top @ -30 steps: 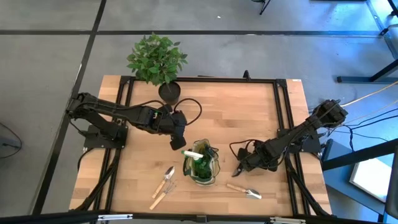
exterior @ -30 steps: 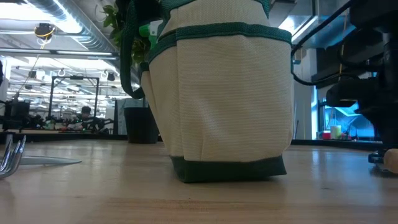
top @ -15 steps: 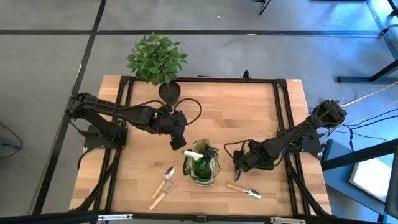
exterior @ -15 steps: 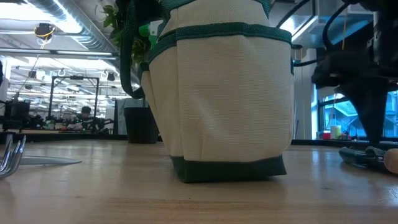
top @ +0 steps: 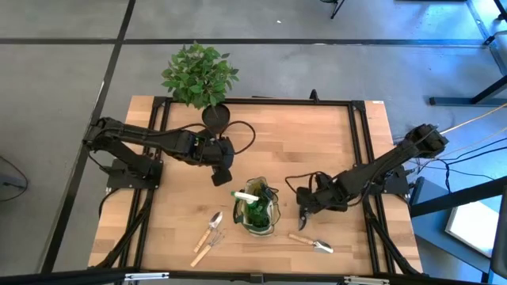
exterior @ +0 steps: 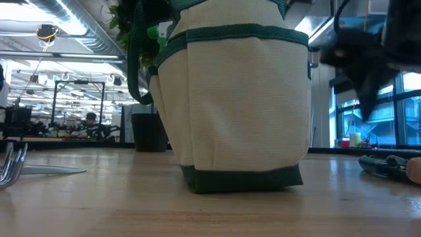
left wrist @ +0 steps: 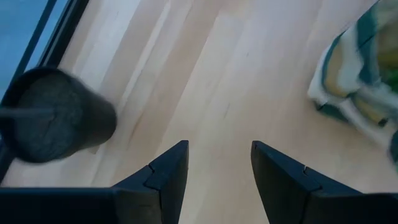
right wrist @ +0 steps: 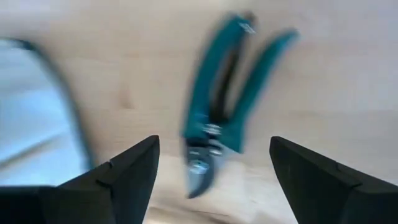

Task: Pick & Place Garden tools in Gardening bag
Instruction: Put the brown hand rake into the brown gardening bag

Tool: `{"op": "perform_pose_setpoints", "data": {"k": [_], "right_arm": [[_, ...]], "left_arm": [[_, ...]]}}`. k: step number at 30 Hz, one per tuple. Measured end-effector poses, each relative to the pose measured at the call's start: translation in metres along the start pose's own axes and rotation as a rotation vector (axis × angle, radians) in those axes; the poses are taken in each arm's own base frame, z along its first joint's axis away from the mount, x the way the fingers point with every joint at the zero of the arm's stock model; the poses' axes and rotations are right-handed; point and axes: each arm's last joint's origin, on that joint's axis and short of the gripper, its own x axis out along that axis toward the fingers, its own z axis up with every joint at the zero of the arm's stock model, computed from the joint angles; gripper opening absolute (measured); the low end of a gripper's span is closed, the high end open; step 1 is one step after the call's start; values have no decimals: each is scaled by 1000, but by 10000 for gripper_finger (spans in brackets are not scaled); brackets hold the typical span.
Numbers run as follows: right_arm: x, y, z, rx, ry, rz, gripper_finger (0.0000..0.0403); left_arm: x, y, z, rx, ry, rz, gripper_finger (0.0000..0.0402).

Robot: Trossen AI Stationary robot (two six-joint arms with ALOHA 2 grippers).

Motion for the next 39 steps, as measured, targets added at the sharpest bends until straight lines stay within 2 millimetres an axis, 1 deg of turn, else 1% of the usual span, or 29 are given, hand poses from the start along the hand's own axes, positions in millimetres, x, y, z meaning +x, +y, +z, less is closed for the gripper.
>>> {"op": "perform_pose_setpoints", "data": {"k": [4, 10, 16, 20, 22, 28, 32, 35, 39], "right_arm": [[-22, 5, 6, -61, -66, 178, 308], [-54, 14, 12, -113, -203, 487, 307], [-78, 28, 11, -188, -327, 748, 307], [-90, 40, 7, -233, -363, 892, 307], [-95, 46, 7, -265, -355, 956, 307], [-112, 61, 5, -447, -231, 1143, 307], [-115, 65, 9, -526, -151, 1194, 307], [-115, 68, 12, -582, -80, 1202, 307], [-115, 69, 15, -661, 17, 1210, 307]], "left_arm": [[-4, 6, -4, 9, 34, 16, 169], [-8, 7, -7, 2, 48, -12, 169], [-13, -6, -13, 42, 84, -110, 169], [-19, -19, -20, 41, 88, -149, 169], [-22, -25, -24, 9, 90, -161, 169], [-33, -44, -36, -195, 79, -170, 169], [-40, -54, -44, -381, 57, -155, 169], [-47, -63, -50, -552, 14, -152, 169], [-54, -73, -57, -837, -29, -178, 169]]}}
